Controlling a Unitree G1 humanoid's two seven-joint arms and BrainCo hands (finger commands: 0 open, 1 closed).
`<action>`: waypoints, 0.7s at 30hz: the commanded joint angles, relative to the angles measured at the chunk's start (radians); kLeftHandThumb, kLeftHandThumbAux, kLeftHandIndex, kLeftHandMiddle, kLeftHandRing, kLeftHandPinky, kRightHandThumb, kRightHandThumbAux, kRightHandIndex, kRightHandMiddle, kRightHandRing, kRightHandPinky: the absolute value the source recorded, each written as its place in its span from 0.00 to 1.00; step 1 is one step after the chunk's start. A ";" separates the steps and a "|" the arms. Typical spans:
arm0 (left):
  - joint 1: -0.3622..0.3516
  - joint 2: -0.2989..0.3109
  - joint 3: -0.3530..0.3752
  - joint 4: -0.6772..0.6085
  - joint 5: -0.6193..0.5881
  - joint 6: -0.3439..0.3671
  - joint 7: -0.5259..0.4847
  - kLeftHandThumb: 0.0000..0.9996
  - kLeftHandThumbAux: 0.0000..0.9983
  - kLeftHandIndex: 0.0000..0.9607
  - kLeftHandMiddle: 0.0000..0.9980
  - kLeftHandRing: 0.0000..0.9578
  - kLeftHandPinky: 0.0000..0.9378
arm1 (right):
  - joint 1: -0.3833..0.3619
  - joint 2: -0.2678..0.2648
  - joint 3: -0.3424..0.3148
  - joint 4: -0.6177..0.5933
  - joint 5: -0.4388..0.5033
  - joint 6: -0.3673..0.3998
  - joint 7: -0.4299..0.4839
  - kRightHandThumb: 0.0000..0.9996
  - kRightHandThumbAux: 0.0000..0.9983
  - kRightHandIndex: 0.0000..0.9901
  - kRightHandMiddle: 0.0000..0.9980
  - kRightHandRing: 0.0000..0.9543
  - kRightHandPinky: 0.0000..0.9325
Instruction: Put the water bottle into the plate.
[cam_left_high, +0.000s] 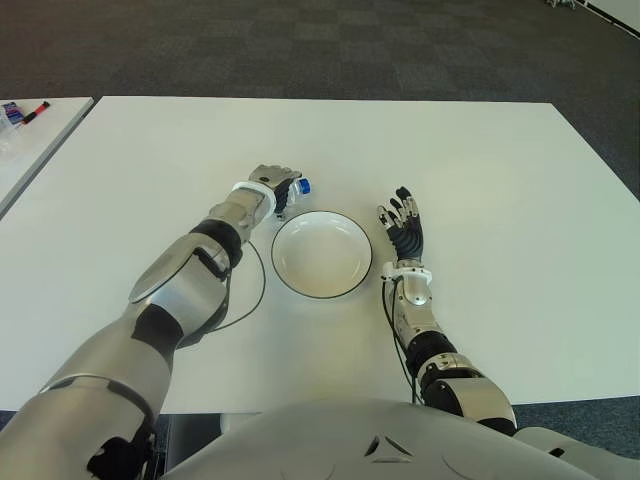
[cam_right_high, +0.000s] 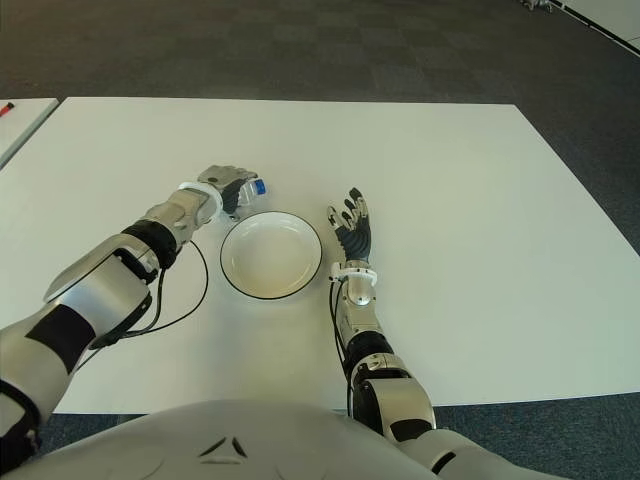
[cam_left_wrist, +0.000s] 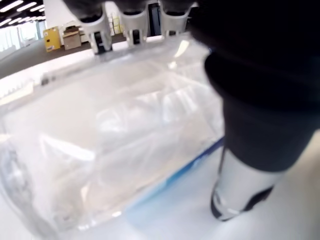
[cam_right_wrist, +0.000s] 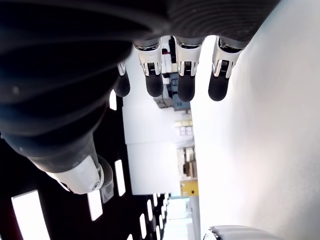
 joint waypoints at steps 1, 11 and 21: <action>0.109 -0.002 -0.001 0.055 -0.007 -0.012 -0.057 0.00 0.90 0.06 0.11 0.12 0.19 | 0.066 0.050 -0.007 0.041 0.013 0.036 0.005 0.02 0.71 0.08 0.09 0.10 0.14; 0.113 -0.003 0.027 0.051 -0.026 -0.020 -0.060 0.00 0.89 0.07 0.10 0.11 0.18 | 0.068 0.048 -0.008 0.039 0.014 0.030 0.013 0.01 0.71 0.08 0.09 0.09 0.14; 0.119 0.002 0.043 0.043 -0.040 -0.026 -0.052 0.00 0.91 0.16 0.13 0.12 0.17 | 0.069 0.045 -0.003 0.041 0.005 0.009 0.014 0.02 0.70 0.08 0.08 0.09 0.14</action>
